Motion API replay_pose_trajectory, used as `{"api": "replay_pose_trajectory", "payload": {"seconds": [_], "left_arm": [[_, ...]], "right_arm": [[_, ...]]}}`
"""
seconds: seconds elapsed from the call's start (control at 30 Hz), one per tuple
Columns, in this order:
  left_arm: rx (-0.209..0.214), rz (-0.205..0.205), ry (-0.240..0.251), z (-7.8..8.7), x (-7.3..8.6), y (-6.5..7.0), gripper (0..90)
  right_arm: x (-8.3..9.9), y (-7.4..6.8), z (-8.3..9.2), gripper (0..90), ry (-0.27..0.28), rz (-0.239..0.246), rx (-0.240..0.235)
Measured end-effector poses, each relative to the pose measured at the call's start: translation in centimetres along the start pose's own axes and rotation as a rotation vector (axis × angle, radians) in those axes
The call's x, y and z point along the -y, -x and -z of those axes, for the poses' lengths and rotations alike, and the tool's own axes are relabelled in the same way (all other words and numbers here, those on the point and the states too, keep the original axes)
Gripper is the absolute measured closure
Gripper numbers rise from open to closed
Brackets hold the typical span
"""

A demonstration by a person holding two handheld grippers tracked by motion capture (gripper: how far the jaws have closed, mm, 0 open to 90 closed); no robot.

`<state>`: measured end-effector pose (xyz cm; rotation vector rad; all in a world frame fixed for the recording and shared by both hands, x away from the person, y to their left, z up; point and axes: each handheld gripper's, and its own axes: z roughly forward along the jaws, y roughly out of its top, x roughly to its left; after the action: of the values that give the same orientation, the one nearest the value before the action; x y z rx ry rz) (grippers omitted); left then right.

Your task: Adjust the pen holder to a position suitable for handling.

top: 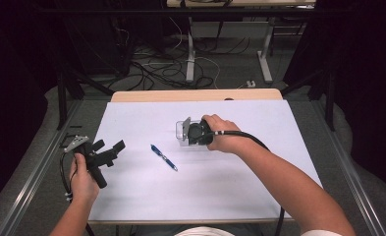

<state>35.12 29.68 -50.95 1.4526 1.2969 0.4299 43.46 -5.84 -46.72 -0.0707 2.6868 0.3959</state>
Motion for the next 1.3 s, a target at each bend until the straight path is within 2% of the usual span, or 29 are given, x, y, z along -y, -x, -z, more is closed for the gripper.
{"api": "replay_pose_trajectory", "payload": {"seconds": [0.07,0.17,0.23,0.47,0.67,0.73,0.8,0.97,1.13,1.17,1.23,1.3], "left_arm": [[0.001,0.005,0.0,0.0,0.0,0.0,0.2],[0.002,0.008,0.001,0.0,0.0,0.0,0.2],[0.0,0.002,0.0,0.0,0.0,0.0,0.2],[0.002,0.006,-0.008,0.0,0.0,0.1,0.2],[0.002,0.005,-0.007,0.0,0.0,0.1,0.2],[0.001,0.007,-0.007,0.0,0.0,0.0,0.2],[-0.001,0.007,-0.008,0.0,0.0,0.0,0.2],[0.0,0.009,-0.007,0.0,0.0,0.1,0.2],[0.0,0.011,-0.004,-0.1,0.0,0.1,0.2],[0.0,0.011,-0.006,0.0,0.0,0.1,0.2],[0.0,0.012,-0.002,-0.1,0.0,0.1,0.2],[0.002,0.013,-0.002,-0.1,0.0,0.1,0.2]], "right_arm": [[0.1,0.0,0.0,87.9,0.003,-0.02,-0.003],[0.3,0.4,-0.1,86.9,0.01,-0.015,0.003],[0.4,0.6,-0.1,86.1,0.01,-0.034,0.006],[0.5,1.4,-0.4,81.2,0.022,-0.027,0.06],[0.8,1.9,-0.7,79.1,0.036,-0.079,0.061],[0.7,2.0,-0.9,76.4,0.041,-0.071,0.062],[0.6,1.9,-0.7,74.1,0.058,-0.084,0.069],[0.4,1.9,-0.1,63.4,0.096,-0.102,0.117],[0.3,1.7,0.5,55.1,0.103,-0.116,0.144],[0.3,1.6,0.7,51.3,0.11,-0.137,0.153],[0.3,1.6,0.9,49.5,0.12,-0.139,0.181],[0.3,1.5,1.1,48.0,0.141,-0.18,0.179]]}}
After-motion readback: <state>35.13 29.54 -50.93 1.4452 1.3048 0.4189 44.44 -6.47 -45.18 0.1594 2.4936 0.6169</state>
